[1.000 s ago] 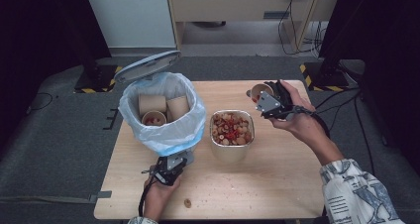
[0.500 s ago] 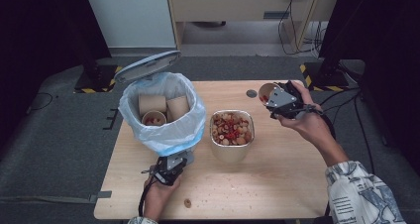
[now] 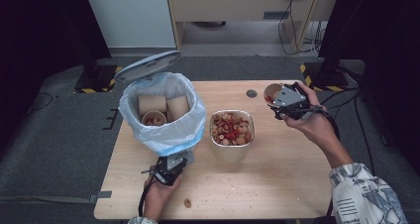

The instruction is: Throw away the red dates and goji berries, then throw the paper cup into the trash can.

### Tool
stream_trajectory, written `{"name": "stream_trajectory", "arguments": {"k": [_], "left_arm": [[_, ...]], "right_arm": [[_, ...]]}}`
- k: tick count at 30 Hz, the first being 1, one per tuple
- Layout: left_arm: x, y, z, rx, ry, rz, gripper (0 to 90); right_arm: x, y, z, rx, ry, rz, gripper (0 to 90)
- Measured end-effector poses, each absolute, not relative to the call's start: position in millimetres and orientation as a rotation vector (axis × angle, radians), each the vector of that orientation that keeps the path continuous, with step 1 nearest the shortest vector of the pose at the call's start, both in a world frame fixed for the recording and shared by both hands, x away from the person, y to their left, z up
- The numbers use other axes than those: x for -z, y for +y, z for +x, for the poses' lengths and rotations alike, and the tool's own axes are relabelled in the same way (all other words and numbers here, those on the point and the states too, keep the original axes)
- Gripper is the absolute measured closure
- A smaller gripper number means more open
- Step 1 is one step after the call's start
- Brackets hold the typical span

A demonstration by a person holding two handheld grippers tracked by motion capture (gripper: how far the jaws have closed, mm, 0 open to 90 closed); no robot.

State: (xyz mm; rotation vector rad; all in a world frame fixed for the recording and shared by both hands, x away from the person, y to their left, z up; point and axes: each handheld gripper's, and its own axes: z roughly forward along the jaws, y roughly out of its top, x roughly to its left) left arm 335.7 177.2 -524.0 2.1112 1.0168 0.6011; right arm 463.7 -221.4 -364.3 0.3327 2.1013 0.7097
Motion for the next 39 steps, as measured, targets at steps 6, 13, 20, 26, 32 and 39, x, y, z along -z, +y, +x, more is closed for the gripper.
{"name": "stream_trajectory", "arguments": {"k": [6,13,20,26,32,39], "left_arm": [[524.1,177.2,335.7,-0.601,1.016,2.111,90.0],[524.2,177.4,335.9,-0.599,1.016,2.108,90.0],[524.2,177.5,335.8,-0.599,1.017,2.108,89.9],[524.1,177.2,335.6,-0.600,1.017,2.110,89.9],[524.1,177.3,335.7,-0.599,1.017,2.109,90.0],[524.1,177.2,335.6,-0.600,1.017,2.110,89.9]], "right_arm": [[374.6,-237.3,465.3,-0.807,2.148,0.434,28.4],[387.5,-252.5,467.5,-0.952,2.226,0.533,28.5],[394.1,-261.8,469.6,-1.083,2.292,0.622,28.7],[393.5,-270.4,473.0,-1.203,2.329,0.698,29.4],[391.5,-275.7,474.2,-1.250,2.323,0.724,29.4],[388.2,-275.5,473.7,-1.307,2.344,0.779,29.3]]}}
